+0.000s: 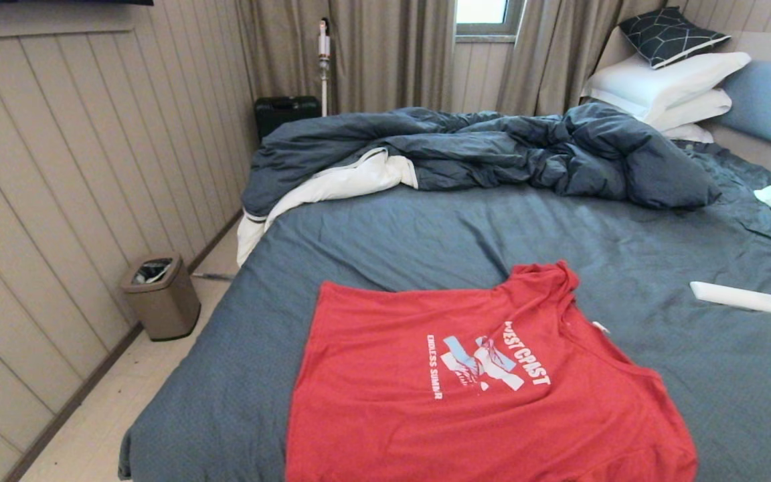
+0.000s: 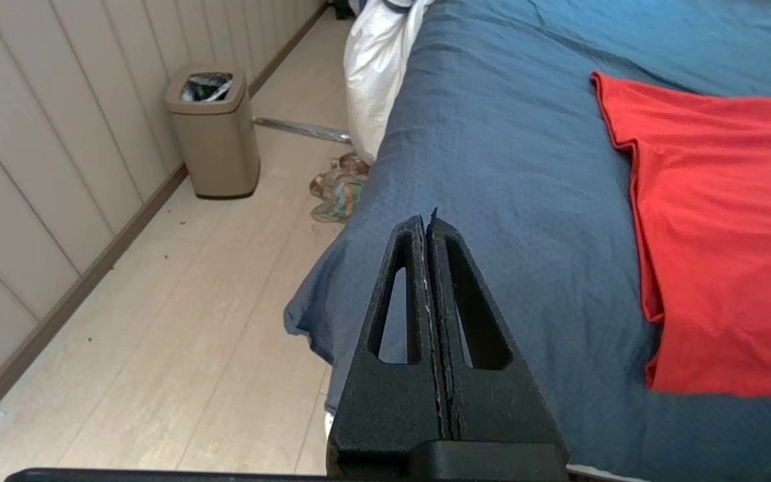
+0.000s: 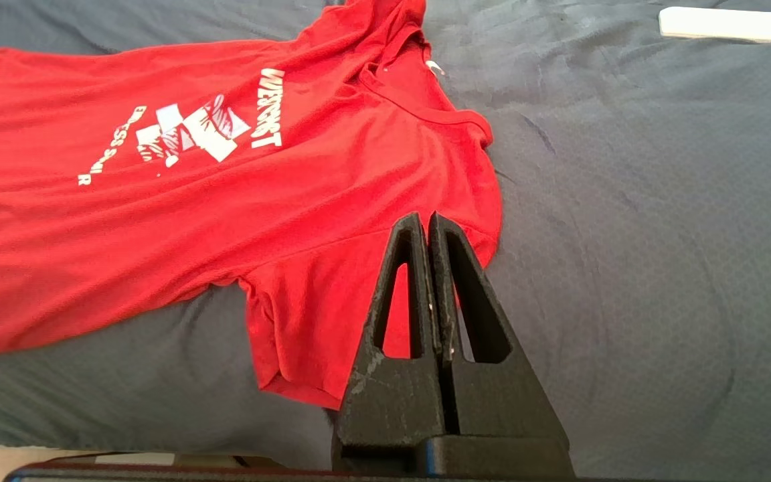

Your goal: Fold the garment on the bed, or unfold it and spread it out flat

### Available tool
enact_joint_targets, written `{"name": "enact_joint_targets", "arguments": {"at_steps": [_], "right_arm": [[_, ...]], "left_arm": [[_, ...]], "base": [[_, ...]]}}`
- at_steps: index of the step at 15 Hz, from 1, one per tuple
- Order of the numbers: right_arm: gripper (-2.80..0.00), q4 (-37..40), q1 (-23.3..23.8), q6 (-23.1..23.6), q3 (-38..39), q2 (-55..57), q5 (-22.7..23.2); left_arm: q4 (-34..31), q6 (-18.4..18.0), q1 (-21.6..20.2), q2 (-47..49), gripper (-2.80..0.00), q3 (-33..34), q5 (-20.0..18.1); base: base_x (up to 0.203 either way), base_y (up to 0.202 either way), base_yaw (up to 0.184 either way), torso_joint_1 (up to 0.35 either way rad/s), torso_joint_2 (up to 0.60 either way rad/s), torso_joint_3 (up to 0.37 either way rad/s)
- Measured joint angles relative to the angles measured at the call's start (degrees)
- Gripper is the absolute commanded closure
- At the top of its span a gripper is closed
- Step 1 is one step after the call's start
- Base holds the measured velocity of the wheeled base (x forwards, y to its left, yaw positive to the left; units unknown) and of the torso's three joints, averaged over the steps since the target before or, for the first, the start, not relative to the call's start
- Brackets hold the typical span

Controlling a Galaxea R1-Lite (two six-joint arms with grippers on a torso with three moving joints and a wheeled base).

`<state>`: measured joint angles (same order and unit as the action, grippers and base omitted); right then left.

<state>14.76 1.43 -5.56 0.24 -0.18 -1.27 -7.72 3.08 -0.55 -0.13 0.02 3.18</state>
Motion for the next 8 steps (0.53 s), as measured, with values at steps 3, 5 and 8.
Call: {"name": "enact_joint_targets", "arguments": {"at_steps": [3, 5, 8], "right_arm": [[0.00, -1.25, -0.02, -0.11, -0.03, 0.02, -0.15], [0.00, -1.56, -0.02, -0.13, -0.17, 0.02, -0.16], [0.00, -2.00, -0.02, -0.30, -0.24, 0.02, -0.29]], "left_arm": [[0.19, -0.22, 0.06, 0.02, 0.00, -0.02, -0.01], [0.28, -0.59, 0.04, 0.02, 0.00, -0.02, 0.08], [0.41, -1.68, 0.04, 0.02, 0.00, -0.02, 0.03]], "base": [[0.000, 0.000, 0.000, 0.000, 0.00, 0.000], [0.000, 0.000, 0.000, 0.000, 0.00, 0.000], [0.000, 0.000, 0.000, 0.000, 0.00, 0.000]]}}
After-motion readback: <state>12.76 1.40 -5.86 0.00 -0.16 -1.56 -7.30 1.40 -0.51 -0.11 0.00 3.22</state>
